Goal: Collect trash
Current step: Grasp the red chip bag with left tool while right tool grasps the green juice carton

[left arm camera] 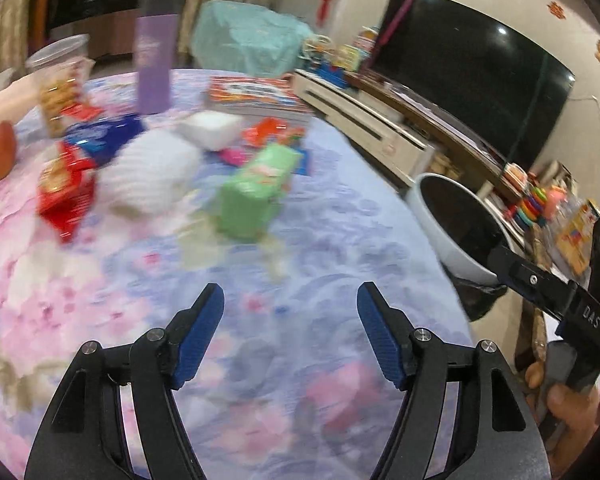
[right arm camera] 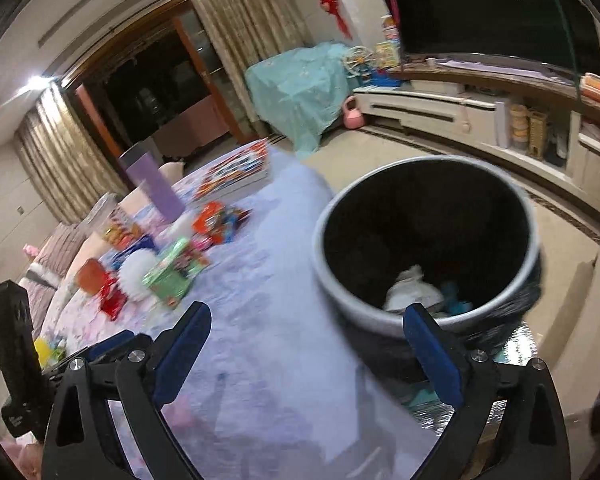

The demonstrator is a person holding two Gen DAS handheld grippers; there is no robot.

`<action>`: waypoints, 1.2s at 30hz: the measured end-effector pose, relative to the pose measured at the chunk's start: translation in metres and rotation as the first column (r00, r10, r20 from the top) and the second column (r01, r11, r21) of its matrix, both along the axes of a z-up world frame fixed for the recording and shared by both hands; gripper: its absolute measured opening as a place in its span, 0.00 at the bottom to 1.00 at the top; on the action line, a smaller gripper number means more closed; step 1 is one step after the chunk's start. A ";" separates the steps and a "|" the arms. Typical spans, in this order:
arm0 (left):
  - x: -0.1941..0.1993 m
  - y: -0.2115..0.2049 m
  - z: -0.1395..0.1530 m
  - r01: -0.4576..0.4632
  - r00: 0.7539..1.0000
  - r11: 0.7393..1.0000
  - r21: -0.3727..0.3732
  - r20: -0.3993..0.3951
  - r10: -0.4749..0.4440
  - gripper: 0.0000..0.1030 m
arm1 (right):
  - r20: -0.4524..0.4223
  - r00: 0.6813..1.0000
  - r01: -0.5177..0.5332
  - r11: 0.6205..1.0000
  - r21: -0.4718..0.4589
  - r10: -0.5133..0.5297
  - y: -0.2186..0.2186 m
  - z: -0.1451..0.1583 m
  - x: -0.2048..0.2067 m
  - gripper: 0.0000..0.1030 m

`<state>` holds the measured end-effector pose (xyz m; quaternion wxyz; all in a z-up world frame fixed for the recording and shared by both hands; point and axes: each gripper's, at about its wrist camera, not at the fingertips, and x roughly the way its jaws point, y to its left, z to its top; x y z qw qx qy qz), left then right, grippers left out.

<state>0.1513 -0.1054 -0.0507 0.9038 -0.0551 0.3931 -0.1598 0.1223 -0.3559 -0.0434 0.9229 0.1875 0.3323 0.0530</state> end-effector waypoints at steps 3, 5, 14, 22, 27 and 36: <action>-0.002 0.023 -0.004 -0.042 0.999 0.999 0.005 -0.009 0.043 0.69 | -0.010 0.999 -0.037 0.999 0.005 0.037 0.020 -0.004 0.004 0.95; -0.002 0.040 -0.008 -0.076 0.997 0.997 0.008 -0.017 0.076 0.69 | -0.022 0.998 -0.065 0.998 0.009 0.065 0.035 -0.008 0.008 0.95; -0.001 0.097 -0.017 -0.190 0.981 0.982 0.006 -0.047 0.190 0.69 | -0.037 0.990 -0.136 0.990 0.024 0.137 0.081 -0.013 0.020 0.95; 0.007 0.131 -0.022 -0.259 0.963 0.966 -0.006 -0.074 0.258 0.69 | -0.049 0.983 -0.177 0.983 0.049 0.180 0.120 -0.022 0.036 0.95; 0.018 0.144 -0.023 -0.283 0.956 0.959 -0.008 -0.076 0.282 0.69 | -0.055 0.978 -0.199 0.978 0.063 0.202 0.140 -0.024 0.048 0.95; 0.053 0.157 -0.023 -0.300 0.952 0.954 -0.025 -0.076 0.298 0.69 | -0.036 0.983 -0.179 0.984 0.022 0.180 0.165 -0.020 0.084 0.95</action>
